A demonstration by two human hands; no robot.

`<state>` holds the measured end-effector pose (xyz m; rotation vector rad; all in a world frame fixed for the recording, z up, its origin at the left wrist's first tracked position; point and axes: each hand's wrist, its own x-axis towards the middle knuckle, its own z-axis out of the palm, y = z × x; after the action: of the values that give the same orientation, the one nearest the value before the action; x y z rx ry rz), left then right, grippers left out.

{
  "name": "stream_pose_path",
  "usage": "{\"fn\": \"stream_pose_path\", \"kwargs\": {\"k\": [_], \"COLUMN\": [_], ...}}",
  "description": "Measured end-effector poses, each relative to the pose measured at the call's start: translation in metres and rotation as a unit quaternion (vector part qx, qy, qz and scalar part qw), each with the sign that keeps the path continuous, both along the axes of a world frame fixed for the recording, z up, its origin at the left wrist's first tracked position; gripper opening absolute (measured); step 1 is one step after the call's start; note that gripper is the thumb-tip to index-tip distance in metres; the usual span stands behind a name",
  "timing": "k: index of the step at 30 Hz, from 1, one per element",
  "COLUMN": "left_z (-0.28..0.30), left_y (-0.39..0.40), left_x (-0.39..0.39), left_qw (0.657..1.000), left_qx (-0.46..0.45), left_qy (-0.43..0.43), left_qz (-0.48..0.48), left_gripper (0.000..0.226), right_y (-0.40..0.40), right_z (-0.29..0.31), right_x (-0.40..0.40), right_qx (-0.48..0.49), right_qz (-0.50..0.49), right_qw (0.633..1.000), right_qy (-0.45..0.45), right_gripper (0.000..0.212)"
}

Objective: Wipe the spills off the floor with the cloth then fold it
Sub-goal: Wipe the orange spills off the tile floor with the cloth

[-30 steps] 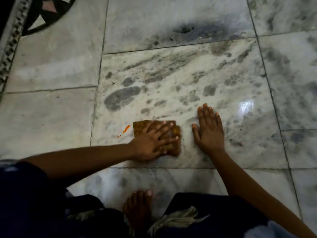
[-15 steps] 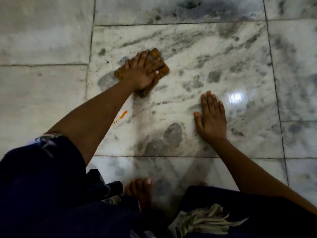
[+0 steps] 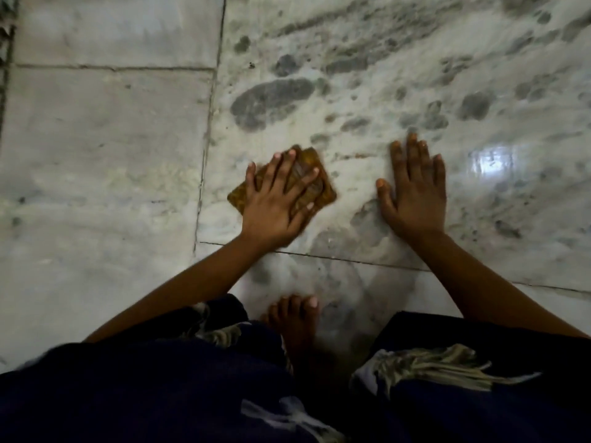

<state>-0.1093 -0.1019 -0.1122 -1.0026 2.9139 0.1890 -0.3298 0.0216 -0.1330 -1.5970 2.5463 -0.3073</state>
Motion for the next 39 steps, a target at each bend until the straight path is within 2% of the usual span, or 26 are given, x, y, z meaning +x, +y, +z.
{"fn": "stream_pose_path", "kwargs": {"k": [4, 7, 9, 13, 16, 18, 23, 26, 28, 31, 33, 35, 37, 39], "left_z": [0.003, 0.007, 0.005, 0.001, -0.002, -0.003, 0.007, 0.024, 0.03, 0.027, 0.02, 0.017, 0.014, 0.012], "left_y": [-0.039, -0.056, -0.037, 0.044, 0.037, 0.017, -0.067, -0.132, -0.149, -0.118, -0.067, -0.011, 0.019, 0.003], "left_x": [-0.028, -0.042, -0.039, -0.032, -0.04, -0.048, -0.079, -0.088, -0.087, -0.064, -0.042, -0.031, -0.035, -0.047], "left_qw": [0.997, 0.995, 0.997, 0.999, 0.995, 0.996, 0.996, 0.977, 0.966, 0.969, 0.964, 0.962, 0.973, 0.984], "left_qx": [-0.001, 0.005, 0.007, 0.008, 0.002, 0.001, 0.034, 0.072, 0.096, 0.069, 0.049, 0.071, 0.094, 0.092], "left_qy": [-0.019, -0.035, -0.015, -0.01, -0.013, -0.02, -0.054, -0.083, -0.08, -0.059, -0.047, -0.052, -0.071, -0.075], "left_qz": [0.076, 0.098, 0.075, -0.043, -0.095, -0.092, 0.057, 0.185, 0.228, 0.23, 0.257, 0.258, 0.2, 0.132], "left_gripper": [0.054, 0.058, 0.058, 0.055, 0.055, 0.055, 0.066, 0.062, 0.06, 0.055, 0.056, 0.06, 0.063, 0.066], "right_y": [0.0, 0.0, 0.0, -0.001, -0.001, -0.001, 0.0, 0.0, 0.0, 0.0, -0.001, -0.002, -0.002, -0.002], "right_z": [0.002, 0.003, 0.003, 0.003, 0.002, 0.002, 0.003, 0.001, 0.002, 0.005, 0.004, 0.004, 0.004, 0.005], "right_x": [0.0, 0.0, 0.001, 0.001, 0.0, 0.0, 0.0, 0.0, -0.001, 0.0, 0.001, 0.001, 0.002, 0.003], "right_qx": [0.001, 0.001, 0.005, 0.009, 0.004, 0.003, 0.003, 0.002, 0.004, 0.005, 0.002, 0.002, 0.002, 0.001], "right_qz": [-0.002, -0.003, -0.002, -0.005, -0.008, -0.007, -0.007, -0.006, -0.007, -0.009, -0.01, -0.012, -0.012, -0.013], "right_qw": [1.0, 1.0, 1.0, 1.0, 1.0, 1.0, 1.0, 1.0, 1.0, 1.0, 1.0, 1.0, 1.0, 1.0], "right_qy": [-0.009, -0.015, -0.02, -0.019, -0.012, -0.014, -0.013, -0.01, -0.014, -0.013, -0.013, -0.01, -0.001, 0.0], "right_gripper": [0.064, 0.066, 0.066, 0.066, 0.066, 0.065, 0.064, 0.064, 0.064, 0.064, 0.065, 0.065, 0.064, 0.064]}}
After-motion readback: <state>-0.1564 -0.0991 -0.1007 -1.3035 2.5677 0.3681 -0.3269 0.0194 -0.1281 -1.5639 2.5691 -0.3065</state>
